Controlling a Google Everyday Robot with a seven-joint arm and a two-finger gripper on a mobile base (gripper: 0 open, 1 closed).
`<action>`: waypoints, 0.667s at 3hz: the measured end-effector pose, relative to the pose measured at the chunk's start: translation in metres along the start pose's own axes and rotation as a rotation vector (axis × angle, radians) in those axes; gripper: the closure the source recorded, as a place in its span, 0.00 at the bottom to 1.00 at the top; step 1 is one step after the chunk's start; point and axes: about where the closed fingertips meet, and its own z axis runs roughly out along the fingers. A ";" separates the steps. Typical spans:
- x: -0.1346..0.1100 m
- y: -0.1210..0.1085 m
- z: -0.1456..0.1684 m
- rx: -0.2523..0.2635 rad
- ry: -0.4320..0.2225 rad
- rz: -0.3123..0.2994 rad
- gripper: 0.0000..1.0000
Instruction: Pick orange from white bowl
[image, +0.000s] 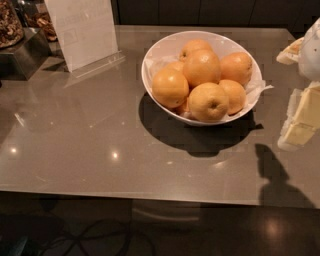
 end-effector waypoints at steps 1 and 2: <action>0.000 0.000 0.000 0.000 0.000 0.000 0.00; -0.004 -0.010 -0.003 0.002 -0.001 -0.061 0.00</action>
Offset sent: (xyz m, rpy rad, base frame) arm 0.0228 -0.0002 0.0094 -0.0431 -0.0001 0.1444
